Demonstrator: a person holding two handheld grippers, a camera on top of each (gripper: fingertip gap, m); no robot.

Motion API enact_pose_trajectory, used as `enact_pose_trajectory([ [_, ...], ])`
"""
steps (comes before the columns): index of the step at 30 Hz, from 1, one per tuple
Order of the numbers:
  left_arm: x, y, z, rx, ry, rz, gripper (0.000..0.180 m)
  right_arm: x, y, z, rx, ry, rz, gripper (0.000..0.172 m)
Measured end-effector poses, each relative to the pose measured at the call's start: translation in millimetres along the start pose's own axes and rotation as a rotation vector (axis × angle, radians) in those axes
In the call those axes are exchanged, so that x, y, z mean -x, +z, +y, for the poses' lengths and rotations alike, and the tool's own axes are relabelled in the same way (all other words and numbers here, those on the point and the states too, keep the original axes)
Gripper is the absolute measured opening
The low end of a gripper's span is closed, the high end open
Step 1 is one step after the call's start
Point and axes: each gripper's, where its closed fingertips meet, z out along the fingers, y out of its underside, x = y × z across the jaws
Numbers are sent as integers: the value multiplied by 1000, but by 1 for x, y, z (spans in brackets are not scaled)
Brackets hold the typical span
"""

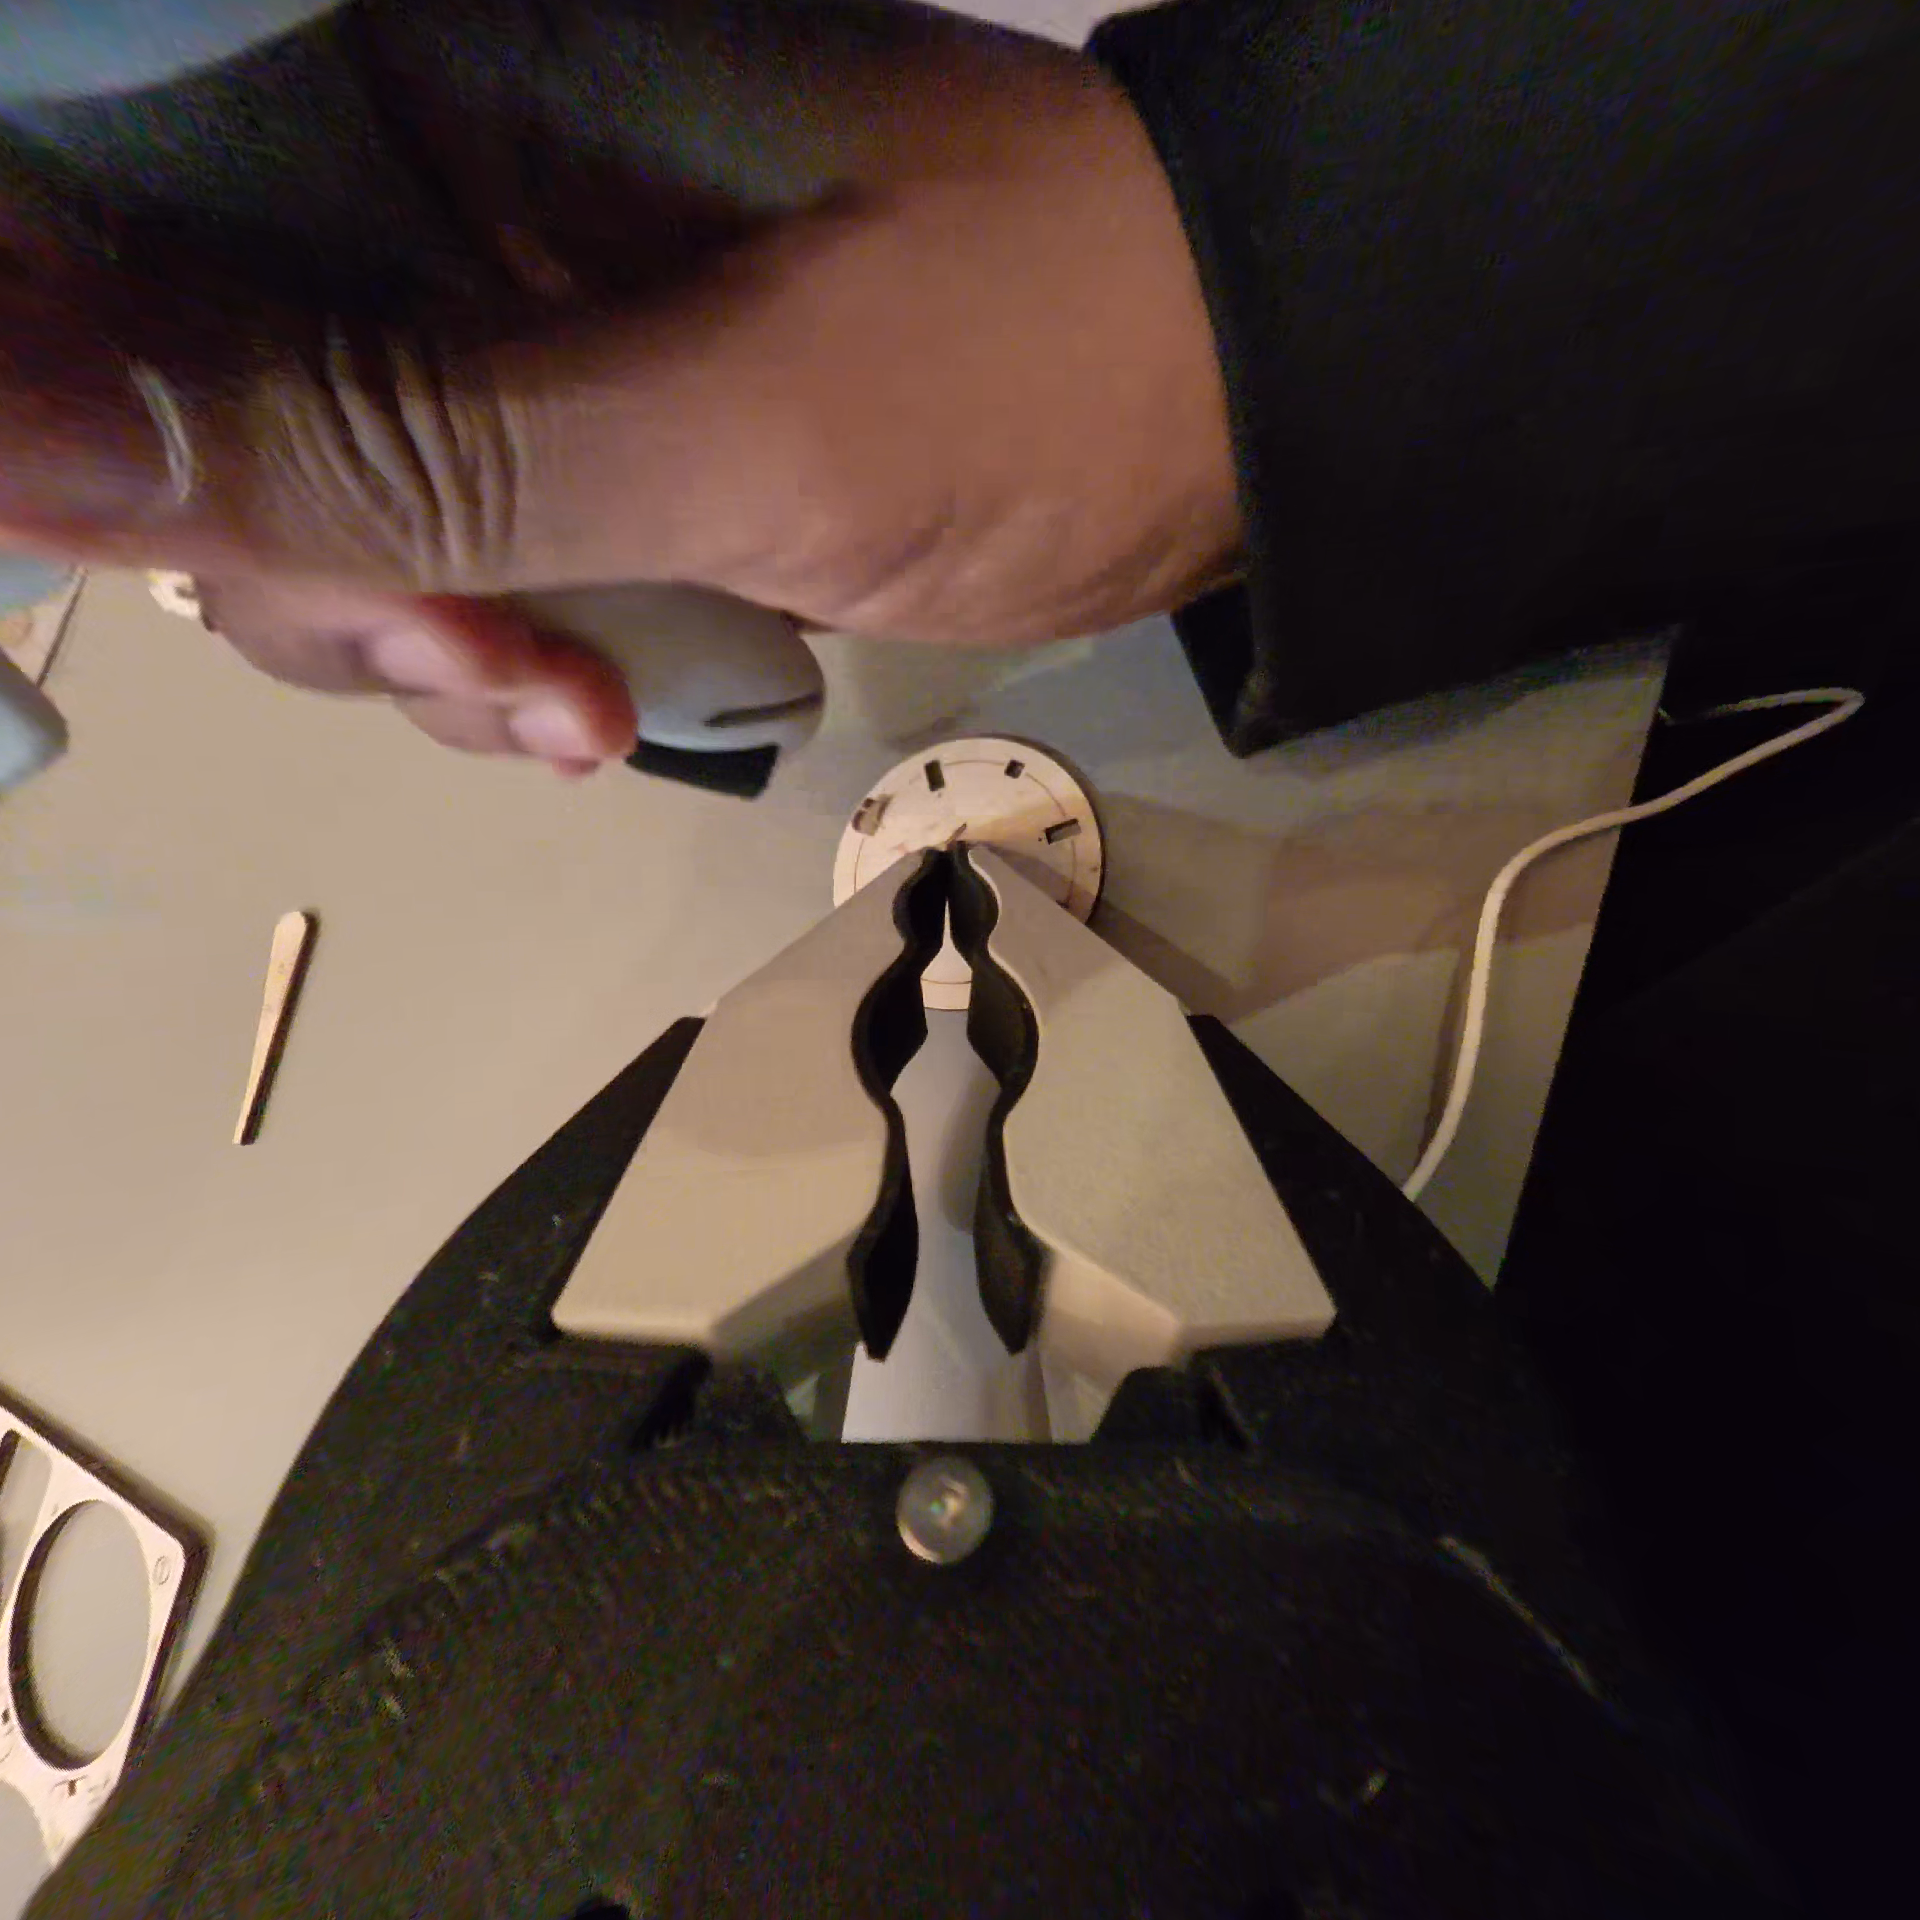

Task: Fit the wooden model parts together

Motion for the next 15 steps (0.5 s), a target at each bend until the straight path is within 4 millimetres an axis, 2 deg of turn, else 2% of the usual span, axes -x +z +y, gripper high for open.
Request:
enact_pose_trajectory([
  [1,0,0,0,0,-1,1,1,-4,0,3,2,-1,9,0],
  [3,0,0,0,0,-8,10,1,1,-2,27,56,30,-15,0],
  [6,0,0,0,0,-9,9,1,8,-4,16,46,64,-36,0],
  [8,0,0,0,0,-3,2,1,-3,-6,-1,7,40,7,0],
  [10,0,0,0,0,-3,3,1,-8,-11,-3,48,-12,-8,0],
  [12,0,0,0,0,-9,8,1,6,-21,21,213,-74,-157,6],
  [14,0,0,0,0,-9,9,1,25,-46,55,440,-70,-361,39],
  [15,0,0,0,0,-7,7,1,29,-61,68,535,-43,-428,44],
])
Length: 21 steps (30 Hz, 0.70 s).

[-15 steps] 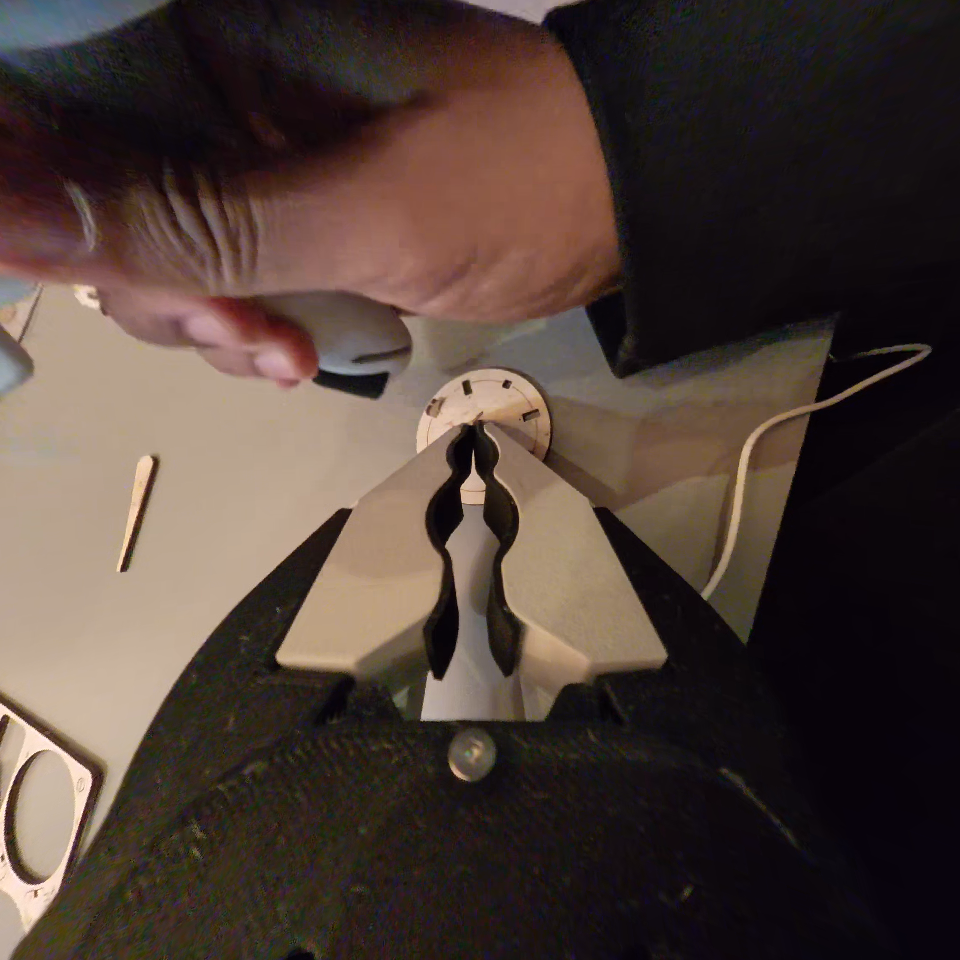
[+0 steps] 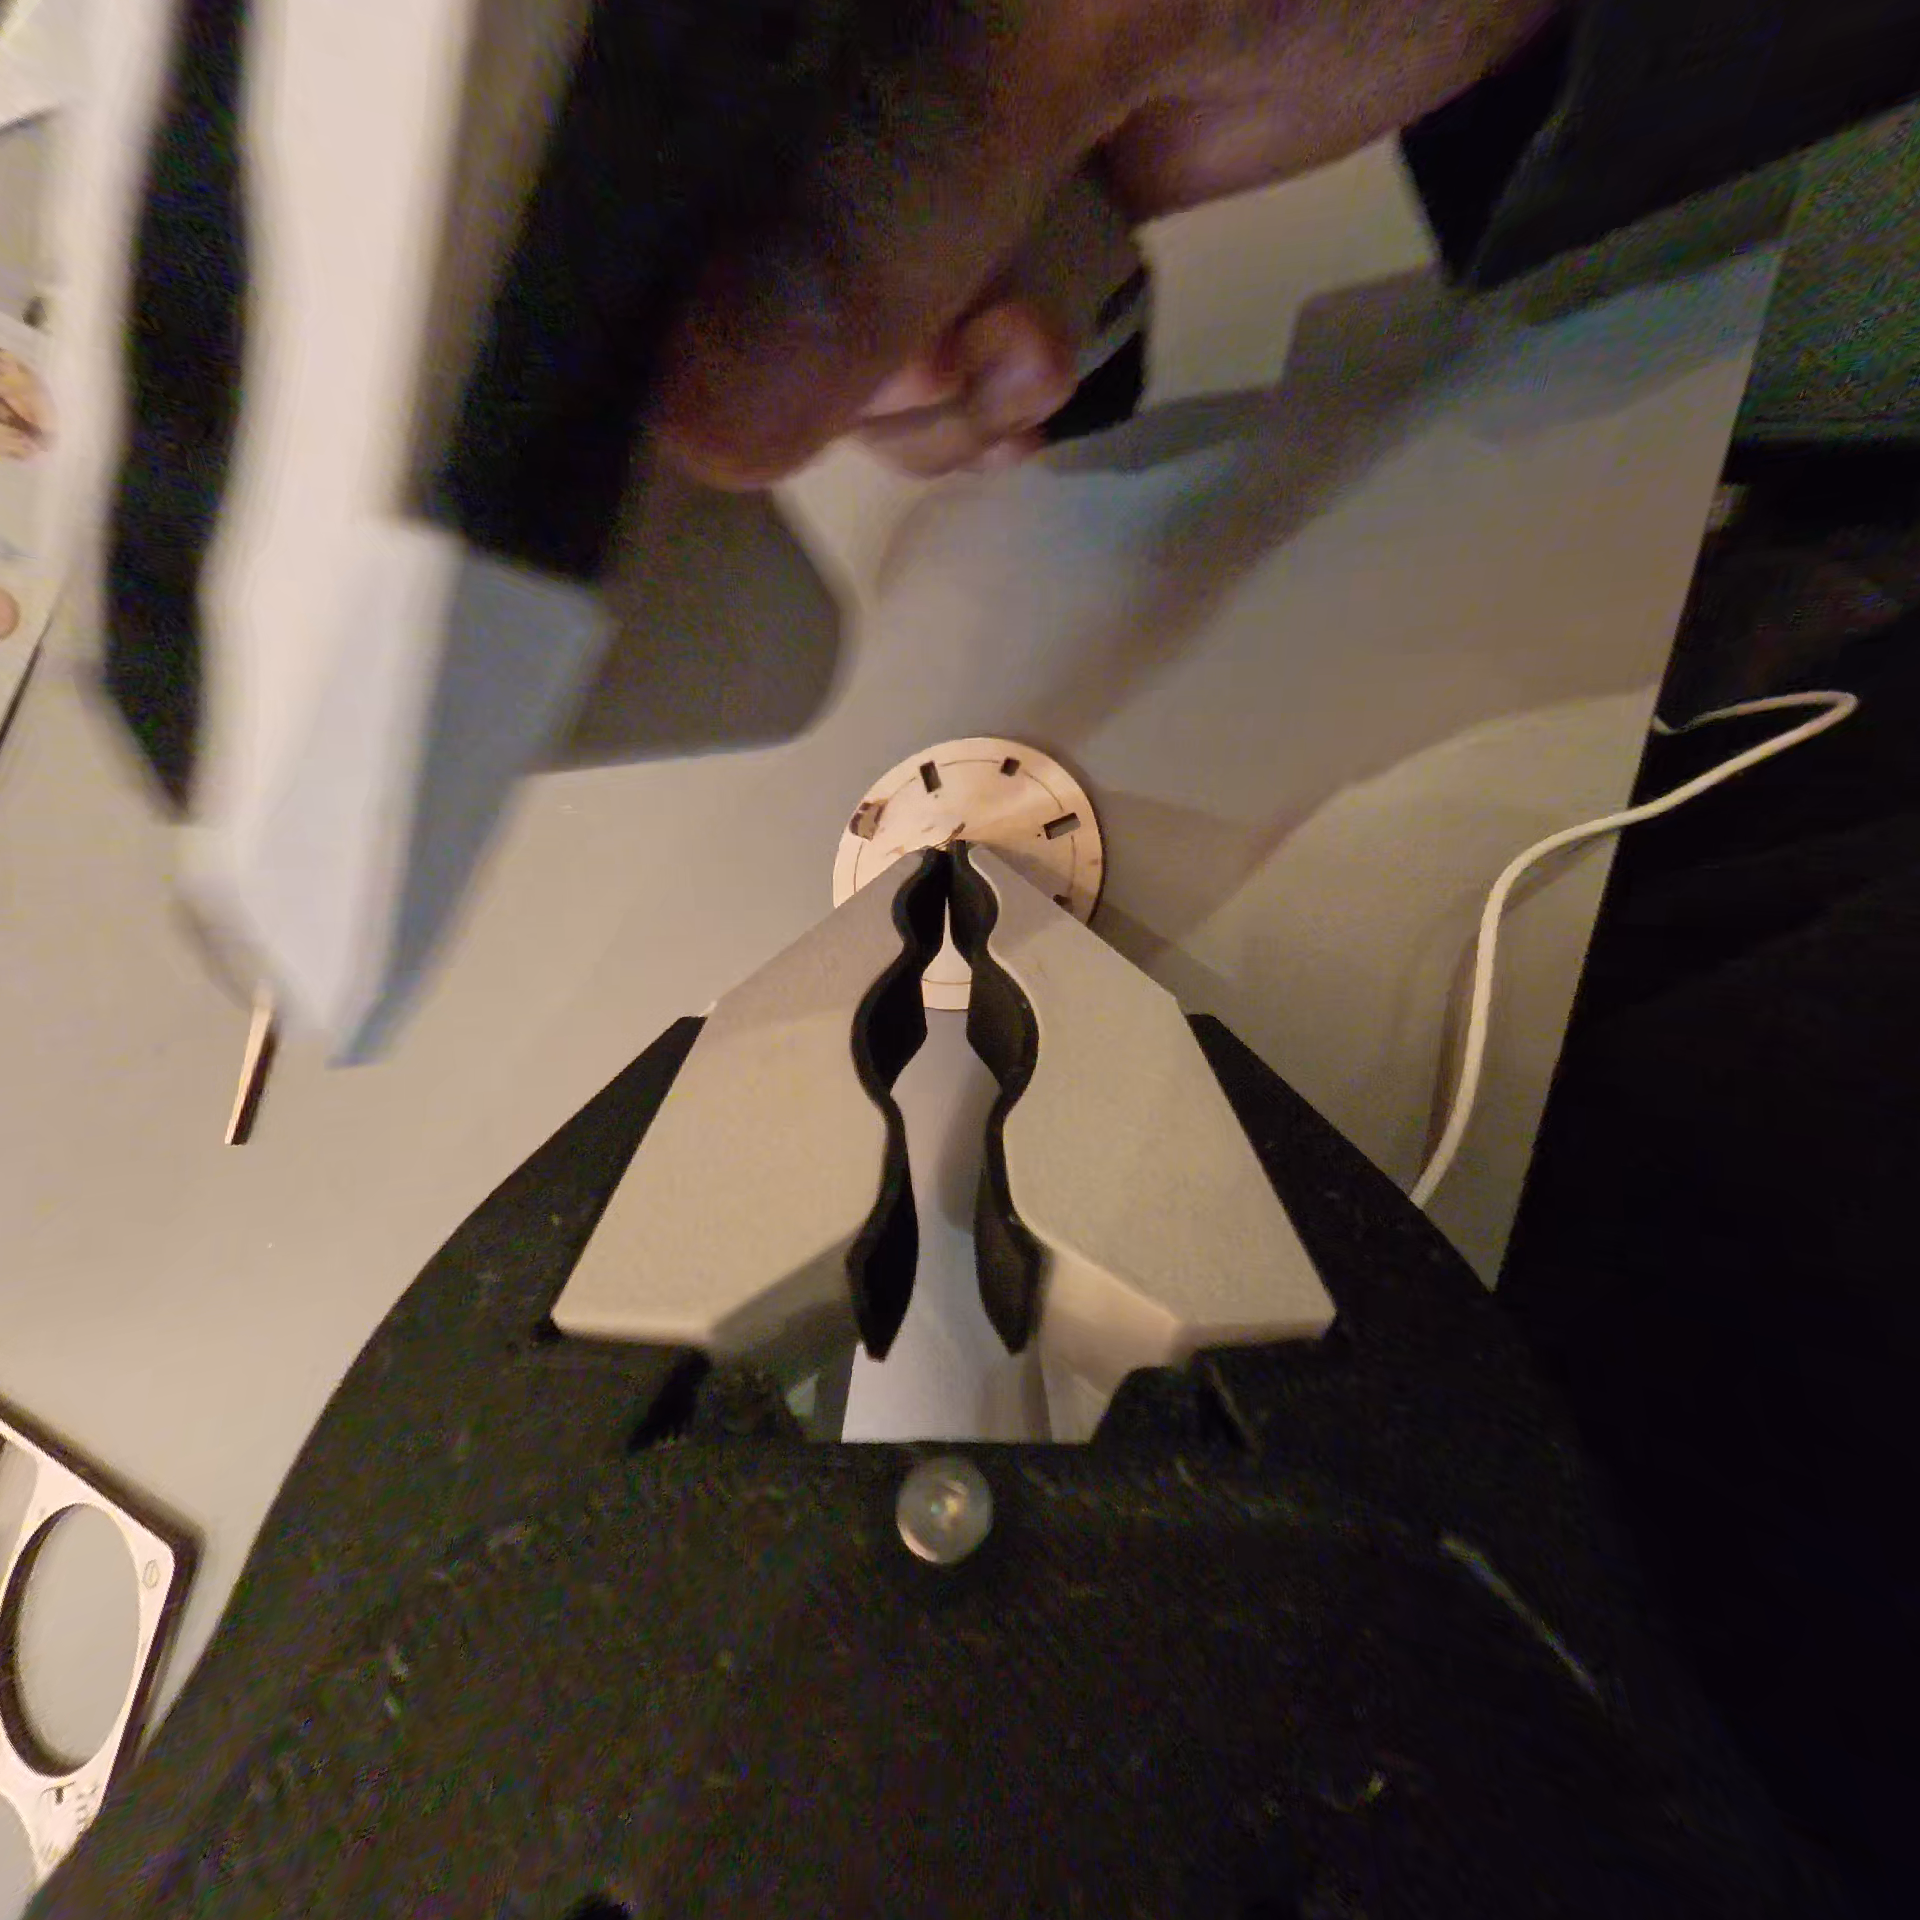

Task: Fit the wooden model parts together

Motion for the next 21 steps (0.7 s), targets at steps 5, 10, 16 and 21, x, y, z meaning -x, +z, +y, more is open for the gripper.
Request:
enact_pose_trajectory([
  [5,0,0,0,0,12,-13,1,10,-27,58,231,-20,-71,45],
  [10,0,0,0,-1,-2,2,1,20,-44,73,287,-101,-89,38],
  [16,0,0,-1,-3,-4,6,1,38,-50,88,350,-78,-168,76],
  [21,0,1,-1,-3,-69,68,1,44,-40,86,351,-131,-153,77],
])
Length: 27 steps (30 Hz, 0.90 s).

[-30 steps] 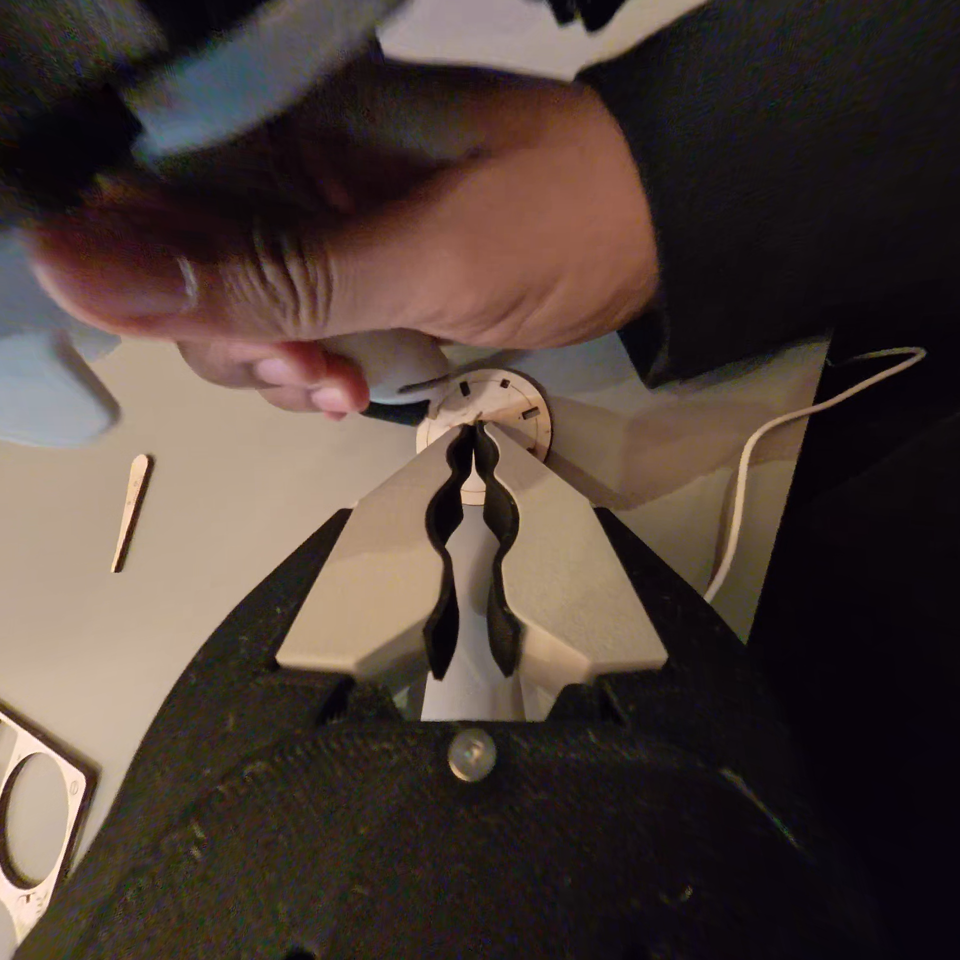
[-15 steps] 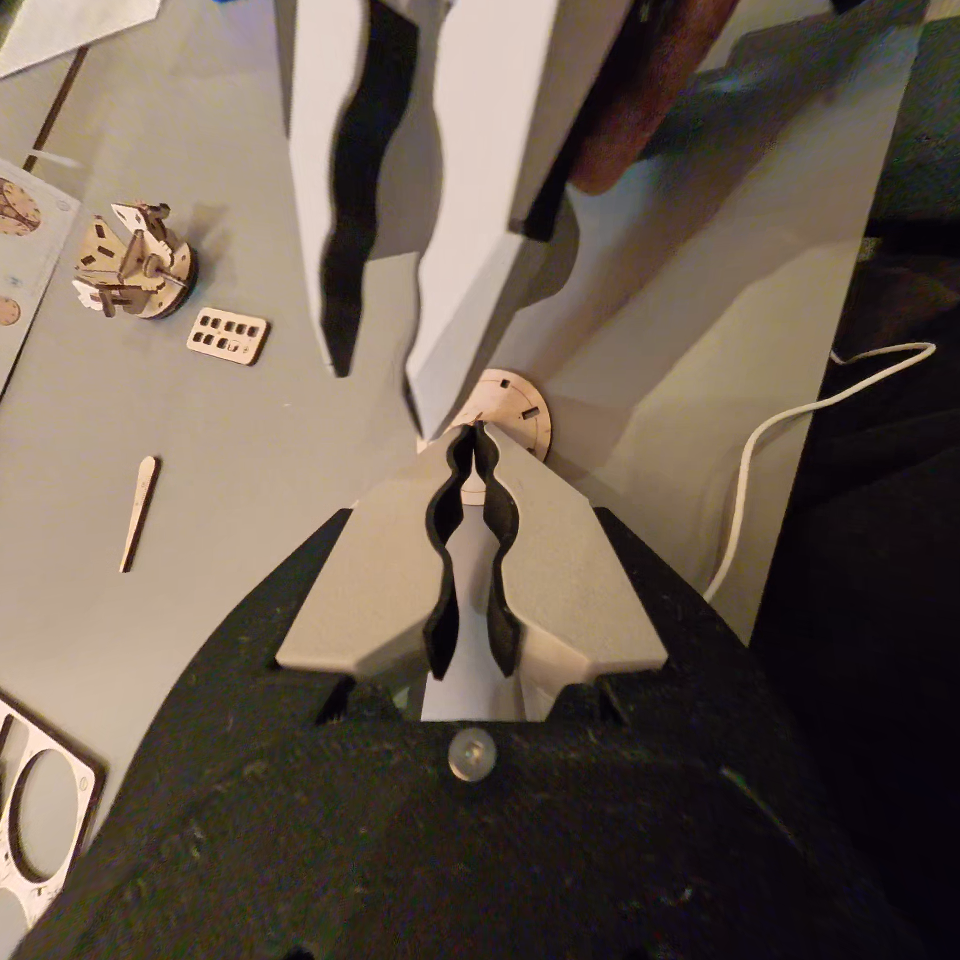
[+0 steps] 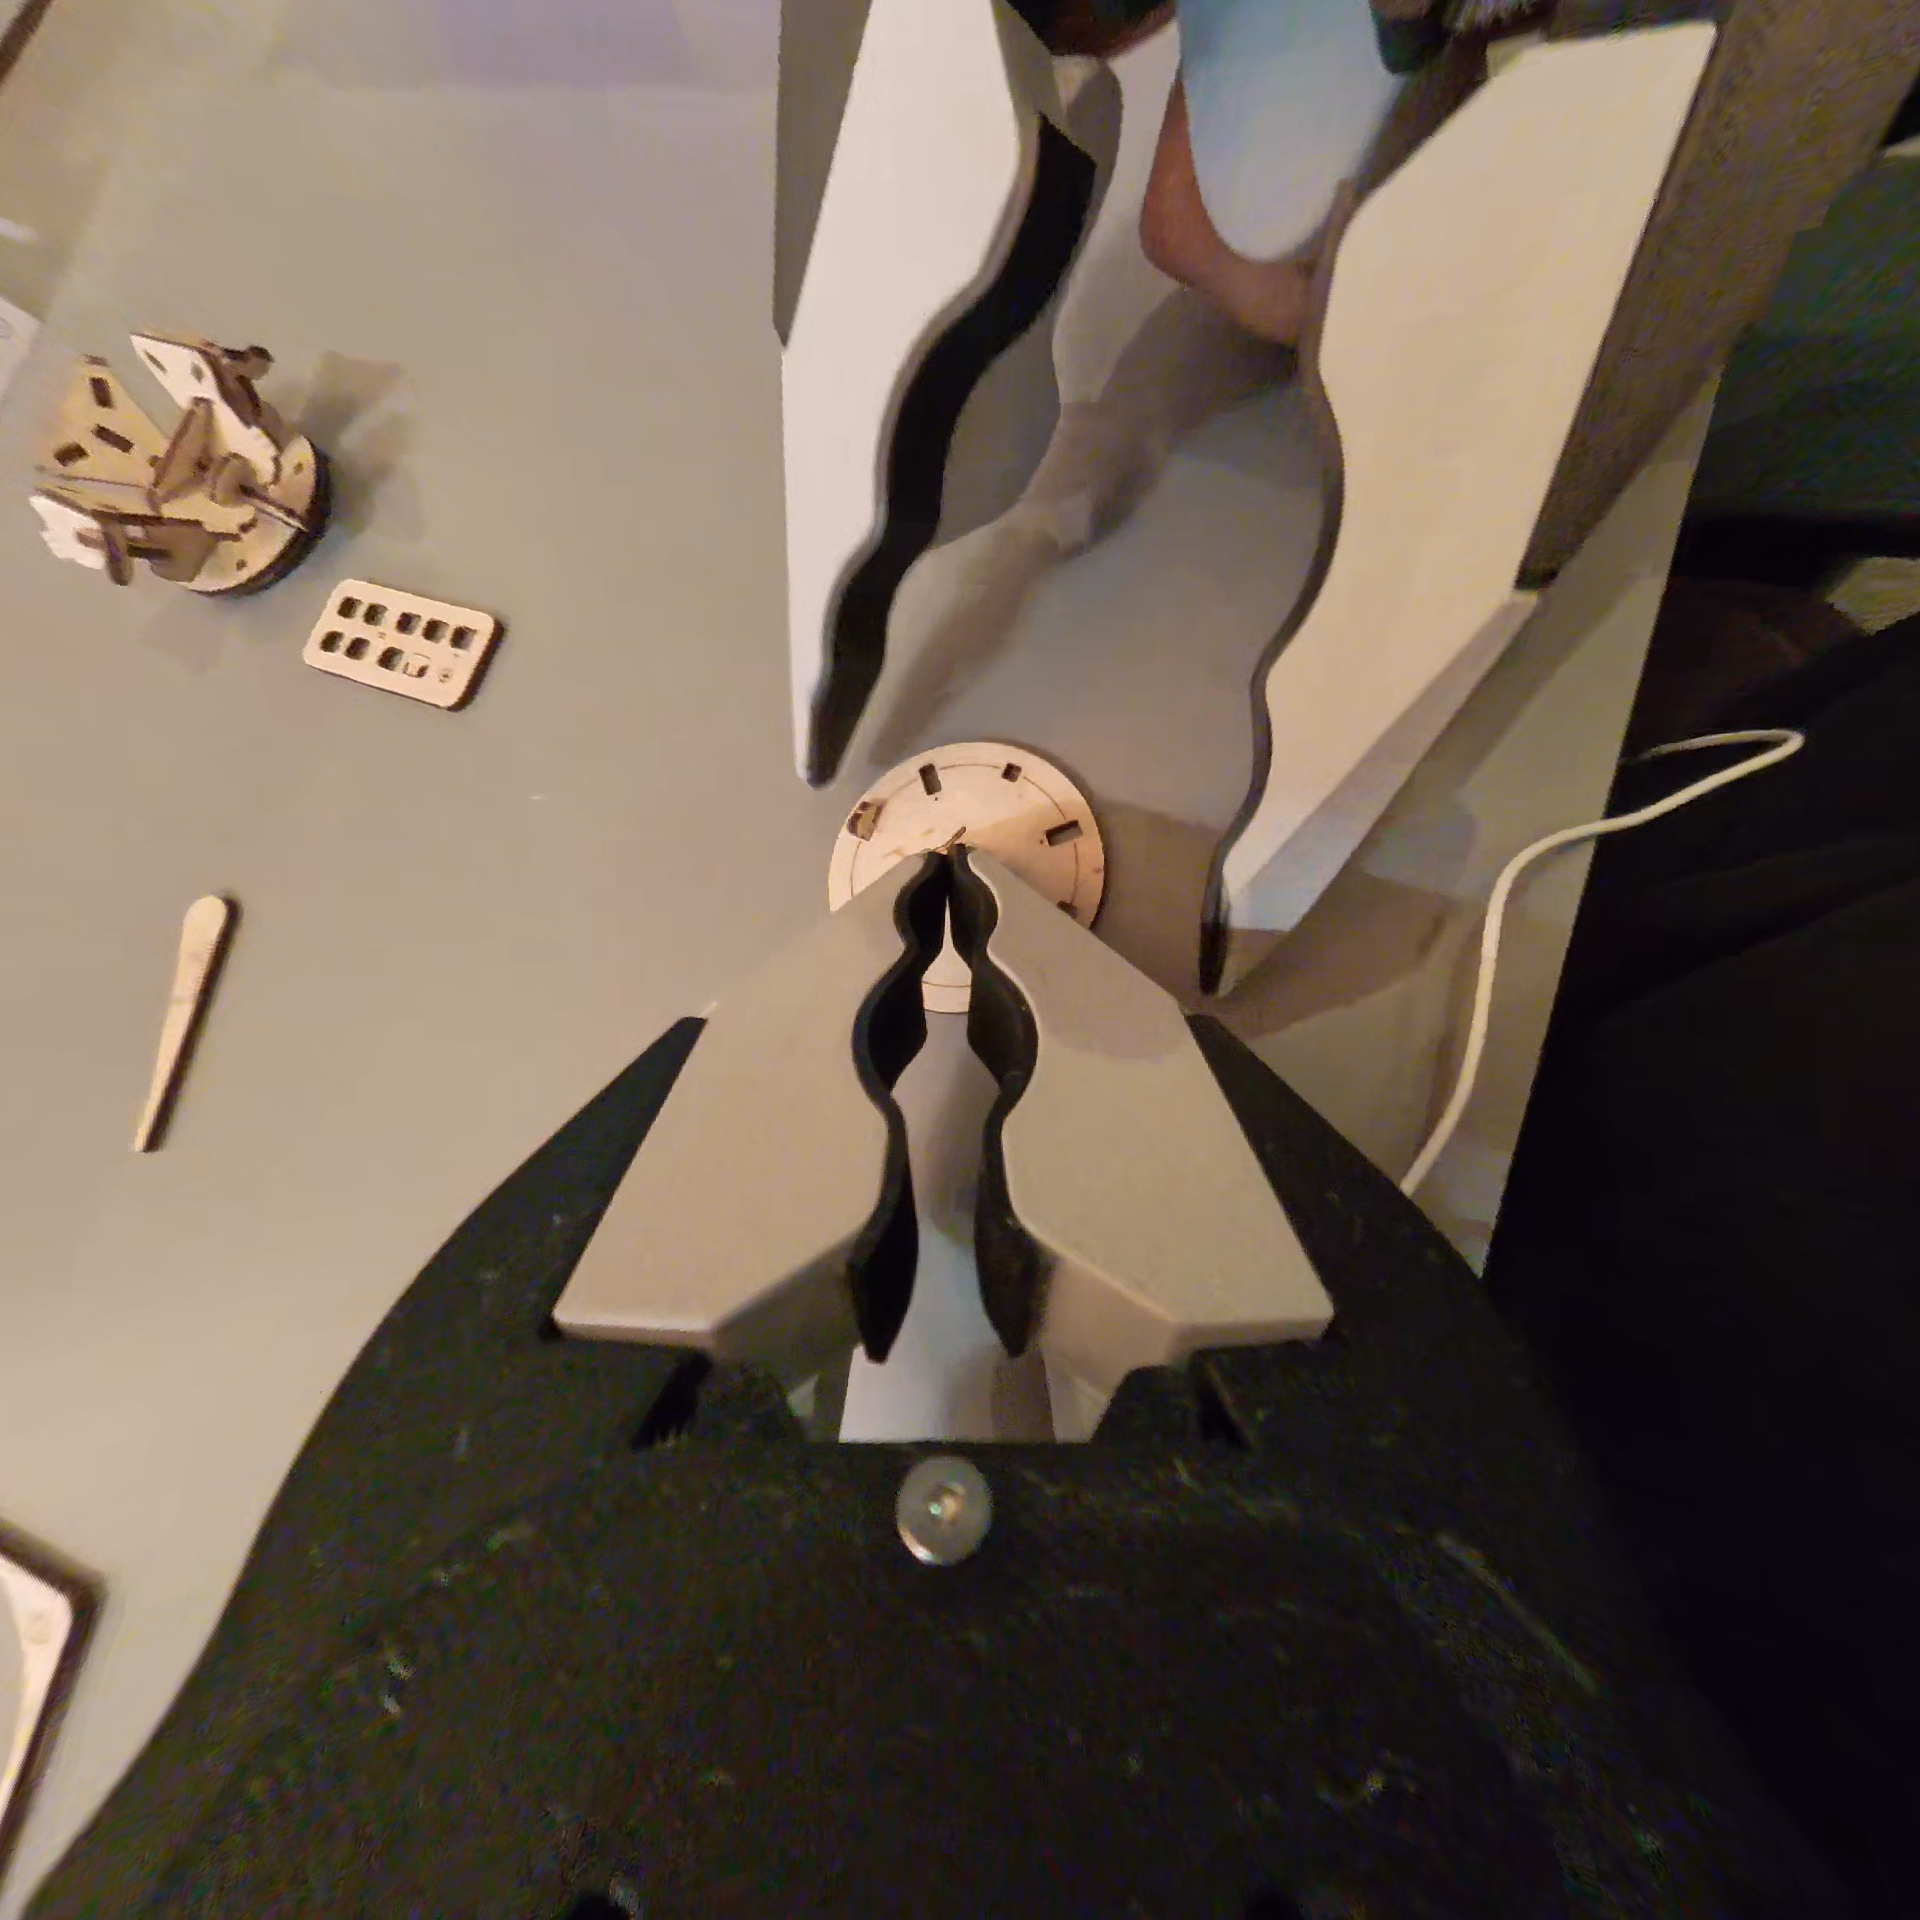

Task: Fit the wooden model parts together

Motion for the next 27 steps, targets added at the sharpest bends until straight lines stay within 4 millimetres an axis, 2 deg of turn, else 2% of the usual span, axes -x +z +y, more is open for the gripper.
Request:
enact_pose_trajectory([
  [3,0,0,0,0,-48,46,1,3,4,0,17,-10,-15,68],
  [8,0,1,0,2,-44,32,1,-4,6,2,36,-14,14,73],
  [14,0,1,-1,4,-9,-8,1,-4,7,3,42,-38,36,60],
  [27,0,1,-1,4,-13,-3,1,-10,7,5,48,3,36,51],
])
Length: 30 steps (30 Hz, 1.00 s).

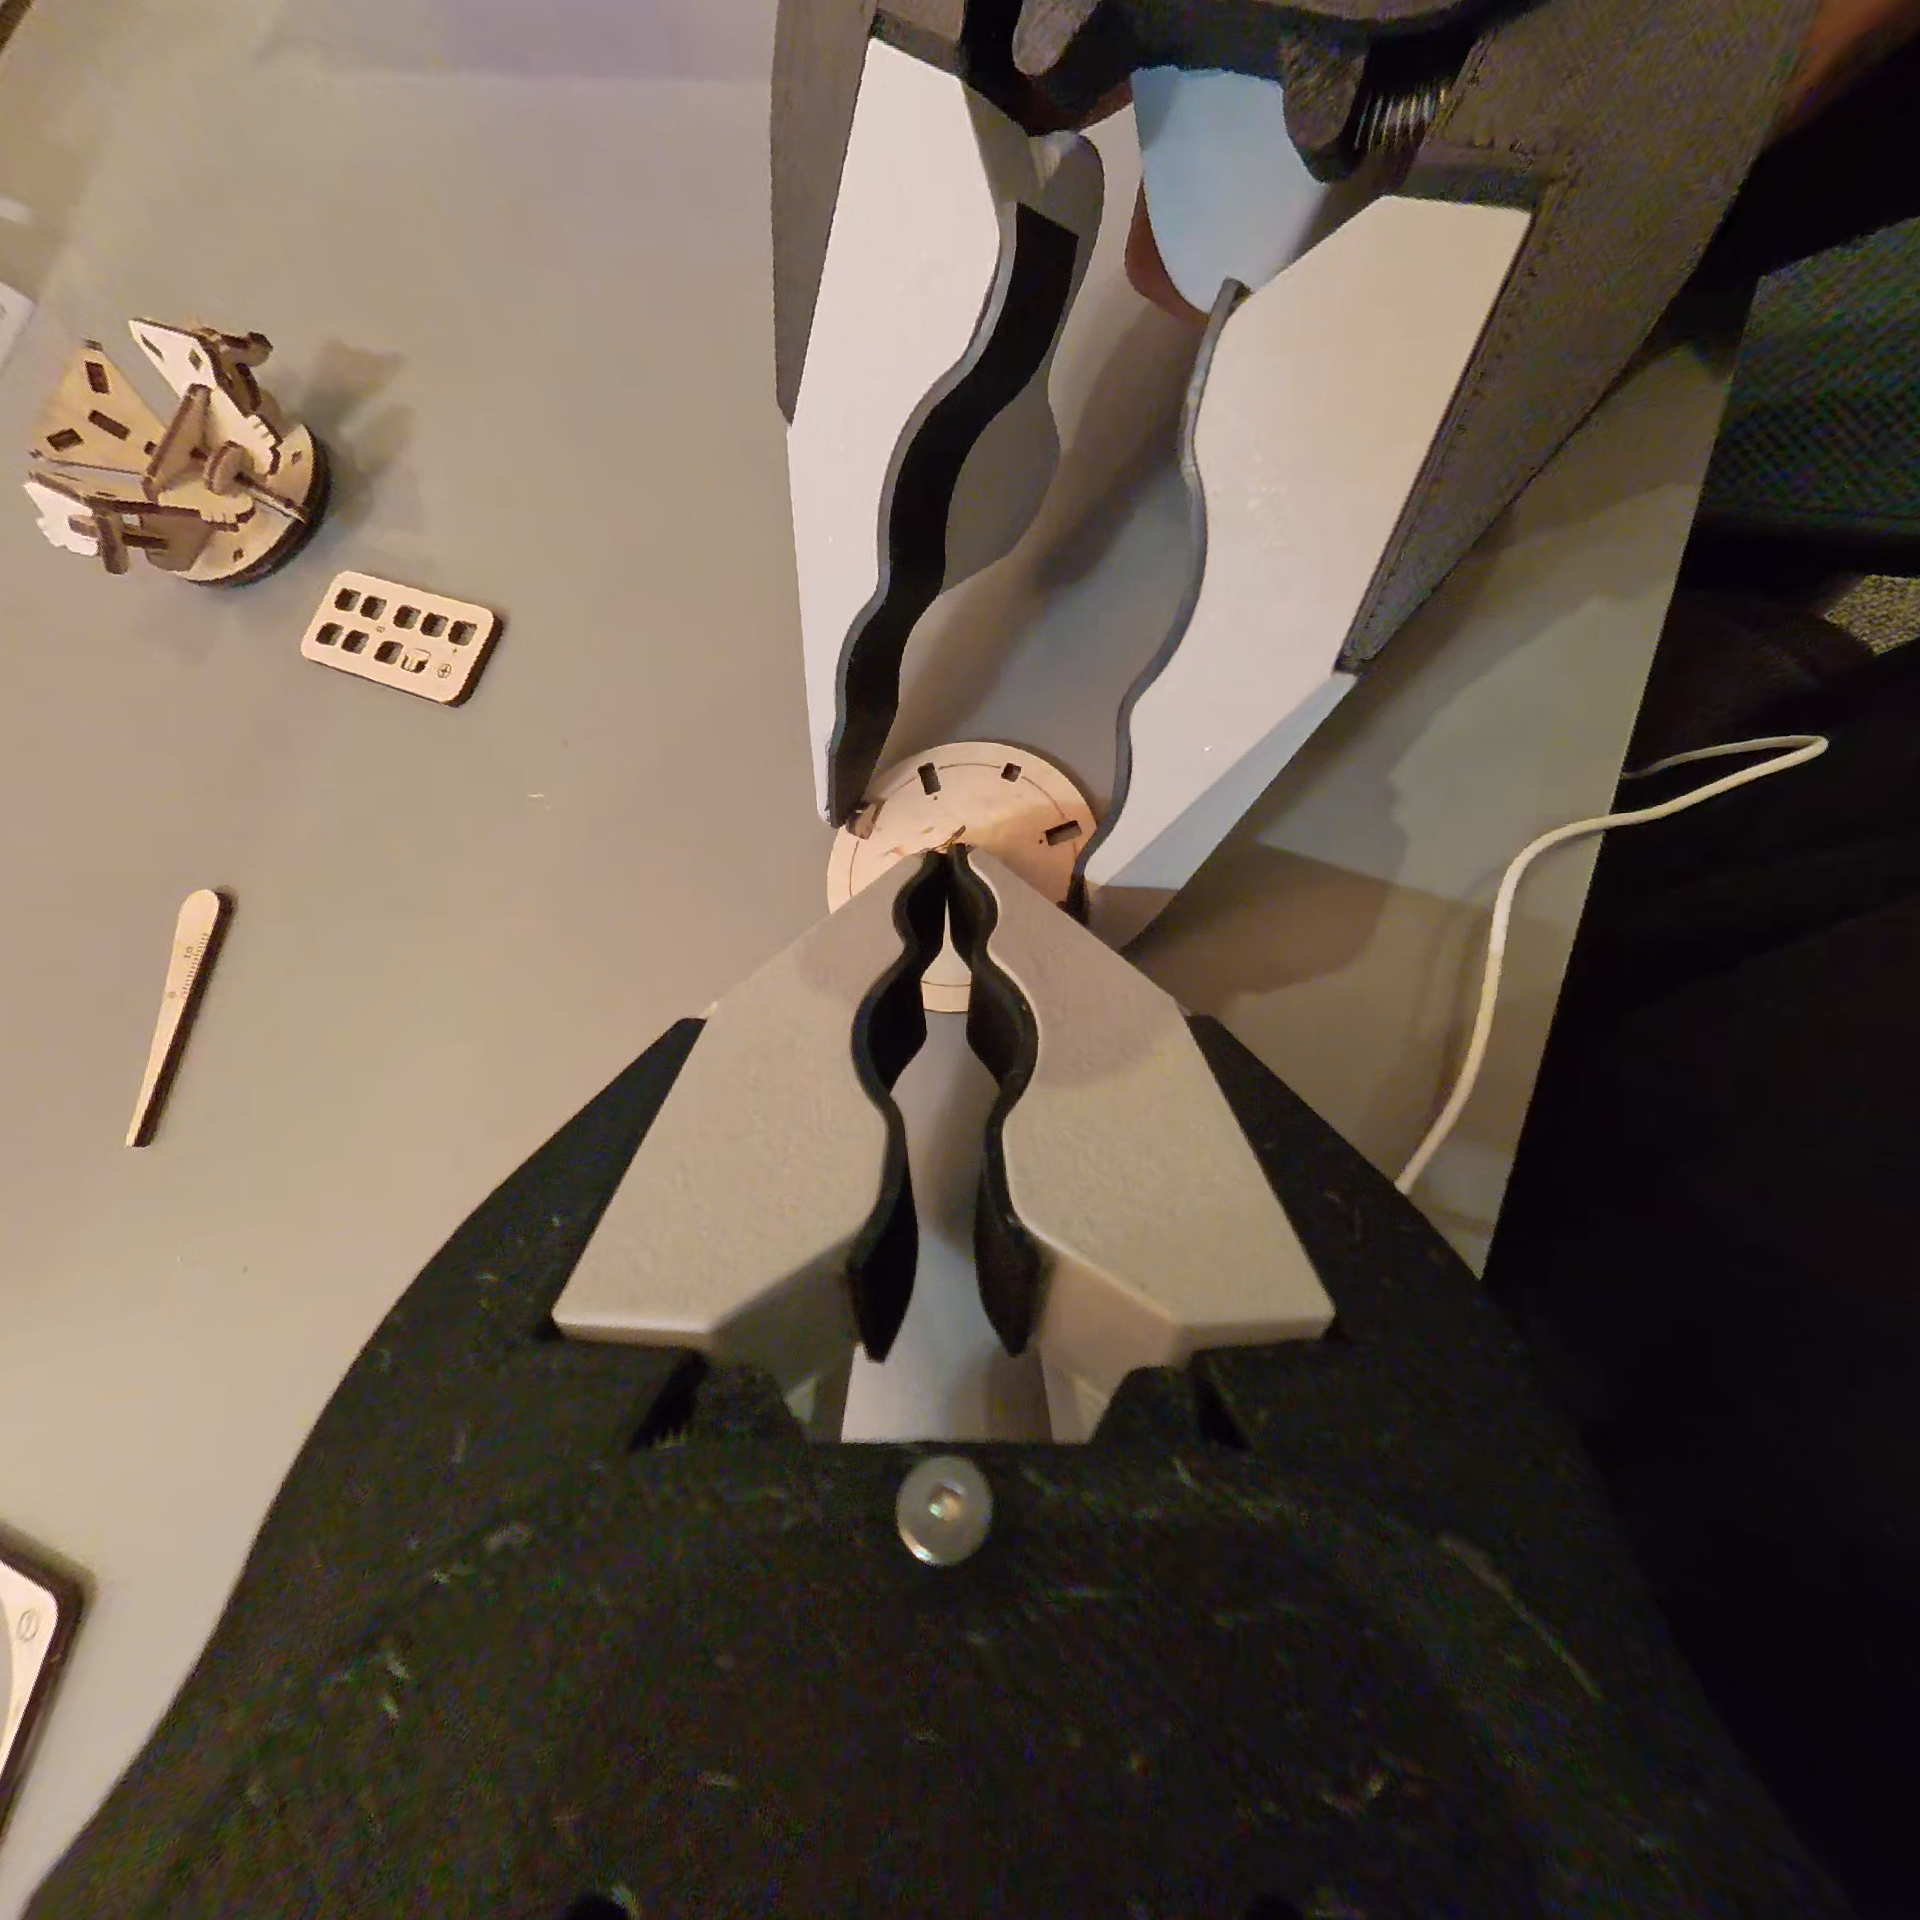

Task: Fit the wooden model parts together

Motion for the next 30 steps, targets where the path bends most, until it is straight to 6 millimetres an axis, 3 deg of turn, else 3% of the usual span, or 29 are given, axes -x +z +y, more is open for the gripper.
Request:
enact_pose_trajectory([
  [30,1,1,0,0,-11,11,1,0,-1,1,1,-28,18,50],
])
